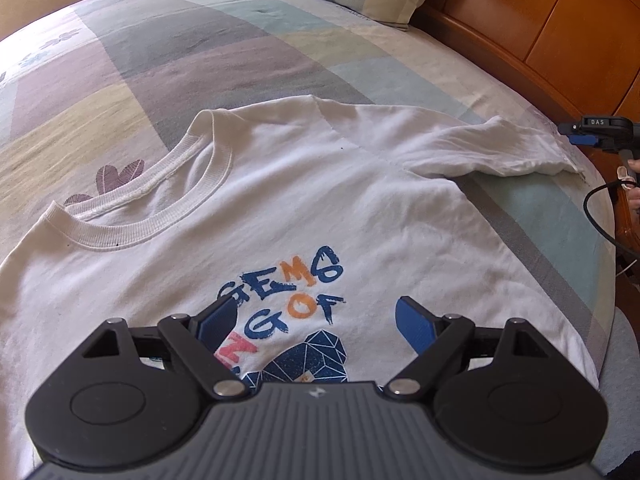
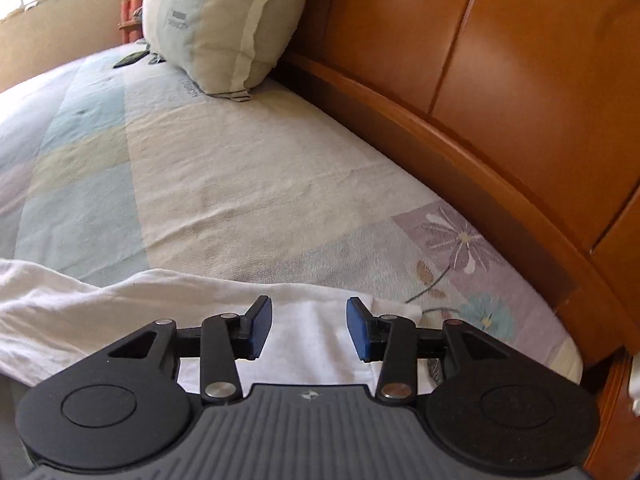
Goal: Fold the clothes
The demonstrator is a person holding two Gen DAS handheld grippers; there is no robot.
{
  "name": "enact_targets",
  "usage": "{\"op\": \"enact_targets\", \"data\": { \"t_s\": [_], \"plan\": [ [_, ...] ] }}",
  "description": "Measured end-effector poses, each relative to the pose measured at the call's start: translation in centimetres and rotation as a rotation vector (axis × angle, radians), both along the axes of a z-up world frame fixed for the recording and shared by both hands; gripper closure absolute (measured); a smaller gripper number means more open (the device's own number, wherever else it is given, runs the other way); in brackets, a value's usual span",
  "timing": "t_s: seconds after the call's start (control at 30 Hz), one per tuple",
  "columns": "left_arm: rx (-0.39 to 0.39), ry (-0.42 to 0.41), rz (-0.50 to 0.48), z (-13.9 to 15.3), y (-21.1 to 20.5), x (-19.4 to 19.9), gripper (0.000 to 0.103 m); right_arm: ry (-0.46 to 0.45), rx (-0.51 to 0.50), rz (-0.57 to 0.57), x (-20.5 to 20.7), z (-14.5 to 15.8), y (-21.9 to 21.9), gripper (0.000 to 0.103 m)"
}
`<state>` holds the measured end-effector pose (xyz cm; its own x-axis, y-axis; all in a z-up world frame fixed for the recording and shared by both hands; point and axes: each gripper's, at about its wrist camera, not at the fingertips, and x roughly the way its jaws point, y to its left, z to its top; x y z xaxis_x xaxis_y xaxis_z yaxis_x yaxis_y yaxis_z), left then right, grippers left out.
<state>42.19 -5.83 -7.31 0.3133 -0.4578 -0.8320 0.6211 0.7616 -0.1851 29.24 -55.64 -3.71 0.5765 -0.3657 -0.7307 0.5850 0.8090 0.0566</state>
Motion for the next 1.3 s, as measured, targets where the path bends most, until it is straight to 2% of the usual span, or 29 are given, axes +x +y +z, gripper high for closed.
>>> {"op": "enact_targets", "data": {
  "t_s": [0.07, 0.27, 0.37, 0.47, 0.5, 0.53, 0.57, 0.67, 0.77, 0.8, 0.83, 0.9, 0.97, 1.1, 1.13, 1.2, 1.23, 1.3],
  "plan": [
    [0.005, -0.001, 0.012, -0.1, 0.3, 0.2, 0.017, -0.106, 0.119, -0.080, -2.3, -0.2, -0.3, 0.054],
    [0.007, 0.014, 0.012, -0.7, 0.1, 0.7, 0.017, -0.151, 0.262, -0.301, -6.1, -3.6, -0.8, 0.051],
    [0.002, 0.018, 0.005, -0.7, -0.1, 0.7, 0.017, -0.231, 0.360, -0.353, -6.7, -5.8, -2.1, 0.051],
    [0.001, 0.018, 0.004, -0.7, -0.2, 0.8, 0.017, -0.260, 0.302, -0.364, -6.1, -6.2, -2.6, 0.052],
    [0.002, 0.019, 0.005, -0.7, -0.2, 0.9, 0.017, -0.256, 0.279, -0.361, -5.8, -6.0, -2.8, 0.057],
    [0.004, 0.020, 0.006, -0.8, -0.2, 1.0, 0.017, -0.245, 0.255, -0.361, -5.6, -5.9, -3.0, 0.078],
    [0.005, 0.021, 0.008, -0.8, -0.2, 1.0, 0.017, -0.230, 0.231, -0.363, -5.4, -5.8, -3.3, 0.088],
    [-0.001, 0.021, 0.005, -0.8, -0.1, 1.0, 0.017, -0.210, 0.193, -0.382, -5.3, -5.5, -4.5, 0.090],
    [-0.015, 0.020, 0.007, -0.7, 0.2, 1.1, 0.017, -0.168, 0.179, -0.423, -5.5, -4.8, -5.1, 0.084],
    [-0.016, 0.020, 0.008, -0.8, 0.2, 1.2, 0.017, -0.139, 0.164, -0.447, -5.5, -4.4, -5.0, 0.069],
    [-0.017, 0.019, 0.010, -0.8, 0.3, 1.2, 0.017, -0.103, 0.121, -0.470, -5.4, -3.9, -4.4, 0.058],
    [-0.017, 0.019, 0.005, -0.9, 0.2, 1.2, 0.017, -0.048, 0.017, -0.482, -4.9, -2.6, -2.9, 0.049],
    [-0.018, 0.019, 0.001, -0.9, 0.2, 1.1, 0.017, -0.045, -0.046, -0.429, -4.2, -1.1, -1.0, 0.047],
    [-0.015, 0.021, 0.004, -1.1, 0.2, 1.1, 0.017, -0.093, 0.089, -0.126, -0.2, -0.1, 2.7, 0.024],
    [-0.013, 0.022, 0.009, -1.2, 0.3, 1.1, 0.017, -0.083, 0.120, -0.034, 1.4, -0.4, 4.0, 0.023],
    [-0.007, 0.024, 0.017, -1.4, 0.5, 1.0, 0.017, -0.038, 0.126, 0.096, 4.2, -1.3, 6.6, 0.023],
    [-0.004, 0.025, 0.022, -1.5, 0.6, 1.0, 0.017, 0.014, 0.098, 0.144, 6.0, -2.2, 8.1, 0.023],
    [0.003, 0.029, 0.031, -1.6, 1.0, 1.1, 0.017, 0.117, 0.034, 0.178, 8.6, -4.2, 9.8, 0.023]
  ]
}}
